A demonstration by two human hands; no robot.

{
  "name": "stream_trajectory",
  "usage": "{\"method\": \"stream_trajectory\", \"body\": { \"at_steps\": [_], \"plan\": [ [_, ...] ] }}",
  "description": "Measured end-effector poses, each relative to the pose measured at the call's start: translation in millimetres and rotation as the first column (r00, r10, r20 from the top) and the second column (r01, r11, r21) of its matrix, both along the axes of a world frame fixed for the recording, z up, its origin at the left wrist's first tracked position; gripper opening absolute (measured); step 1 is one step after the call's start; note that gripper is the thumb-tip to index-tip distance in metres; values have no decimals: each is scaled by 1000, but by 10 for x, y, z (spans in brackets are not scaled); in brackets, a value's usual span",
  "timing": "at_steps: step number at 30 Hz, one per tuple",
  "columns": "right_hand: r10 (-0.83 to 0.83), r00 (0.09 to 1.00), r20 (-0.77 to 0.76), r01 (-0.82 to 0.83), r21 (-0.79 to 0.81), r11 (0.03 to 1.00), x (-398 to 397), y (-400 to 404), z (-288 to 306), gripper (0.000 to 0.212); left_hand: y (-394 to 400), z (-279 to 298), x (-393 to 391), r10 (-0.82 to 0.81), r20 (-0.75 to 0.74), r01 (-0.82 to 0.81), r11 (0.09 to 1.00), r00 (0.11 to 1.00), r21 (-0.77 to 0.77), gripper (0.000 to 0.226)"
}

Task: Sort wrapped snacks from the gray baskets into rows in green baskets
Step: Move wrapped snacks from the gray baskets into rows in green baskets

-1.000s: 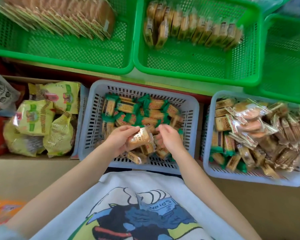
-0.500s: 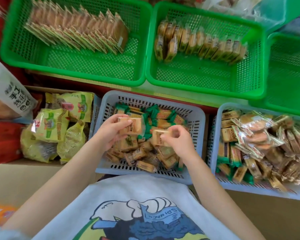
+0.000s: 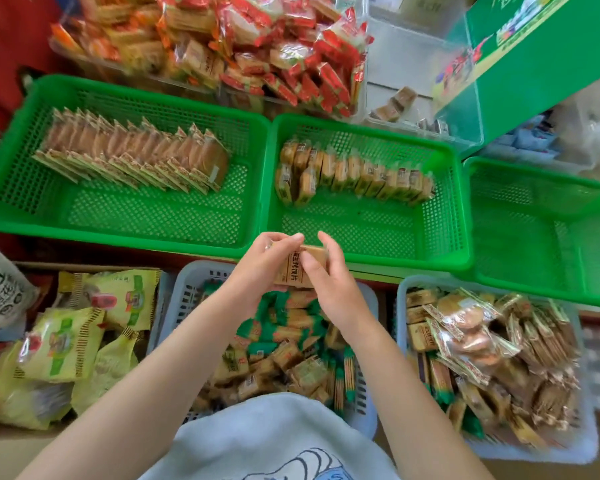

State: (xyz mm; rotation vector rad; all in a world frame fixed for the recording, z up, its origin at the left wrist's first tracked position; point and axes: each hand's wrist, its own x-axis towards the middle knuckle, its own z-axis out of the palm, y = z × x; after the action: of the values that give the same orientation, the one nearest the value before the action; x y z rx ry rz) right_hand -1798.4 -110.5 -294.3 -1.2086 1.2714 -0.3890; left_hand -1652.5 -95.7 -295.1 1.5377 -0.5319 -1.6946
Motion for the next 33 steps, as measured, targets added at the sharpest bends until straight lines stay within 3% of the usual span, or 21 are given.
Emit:
{"method": "stream_trajectory", "body": {
  "at_steps": [3, 4, 5, 7, 8, 10, 12, 14, 17, 19, 22, 24, 27, 30, 33],
  "plan": [
    [-75, 997, -2, 75, 122, 990, -48, -225, -62, 86, -227, -54, 32, 15, 219, 1, 997, 976, -73, 43],
    [-108, 994, 18, 105, 123, 987, -57, -311, -67, 78, -293, -107, 46, 25, 315, 20, 990, 949, -139, 43],
    [-155, 988, 22, 152, 100, 983, -60, -412, -79, 63, -356, -179, 84, 29, 446, 69, 977, 895, -203, 45],
    [-287, 958, -17, 288, 39, 957, -73, -680, -99, 37, -470, -364, 209, 24, 730, 235, 939, 683, -251, 53],
    [-355, 933, -65, 356, 8, 935, -92, -850, -156, 33, -514, -454, 275, -18, 822, 326, 923, 569, -205, 59],
    [-452, 865, -216, 445, -82, 892, -111, -1197, -315, 42, -560, -634, 376, -209, 882, 458, 889, 422, -9, 74],
    [-460, 796, -393, 441, -144, 886, -99, -1491, -524, 55, -555, -764, 399, -370, 869, 534, 832, 330, 151, 87],
    [-455, 754, -474, 451, -131, 883, -3, -1698, -715, 58, -545, -837, 384, -397, 877, 562, 805, 270, 191, 96],
    [-381, 810, -446, 410, -35, 911, 260, -1874, -963, 73, -559, -847, 393, -384, 892, 558, 806, 238, 198, 106],
    [-332, 857, -394, 366, 13, 931, 436, -1870, -1070, 72, -561, -871, 402, -370, 898, 552, 812, 236, 189, 110],
    [-446, 817, -365, 492, 40, 870, 504, -1843, -1175, 59, -563, -929, 407, -355, 900, 550, 818, 251, 170, 112],
    [-483, 806, -341, 548, 122, 828, 468, -1833, -1219, 66, -566, -930, 399, -348, 904, 555, 816, 249, 161, 113],
    [-513, 834, -201, 551, 267, 791, 511, -1876, -1234, 78, -560, -940, 400, -347, 896, 552, 821, 277, 147, 113],
    [-552, 831, -68, 547, 279, 790, 575, -1969, -1191, 80, -556, -933, 401, -344, 897, 545, 825, 277, 148, 112],
    [-509, 857, -82, 510, 272, 816, 518, -1962, -1226, 71, -555, -926, 389, -337, 898, 539, 830, 283, 141, 112]
  ]
}}
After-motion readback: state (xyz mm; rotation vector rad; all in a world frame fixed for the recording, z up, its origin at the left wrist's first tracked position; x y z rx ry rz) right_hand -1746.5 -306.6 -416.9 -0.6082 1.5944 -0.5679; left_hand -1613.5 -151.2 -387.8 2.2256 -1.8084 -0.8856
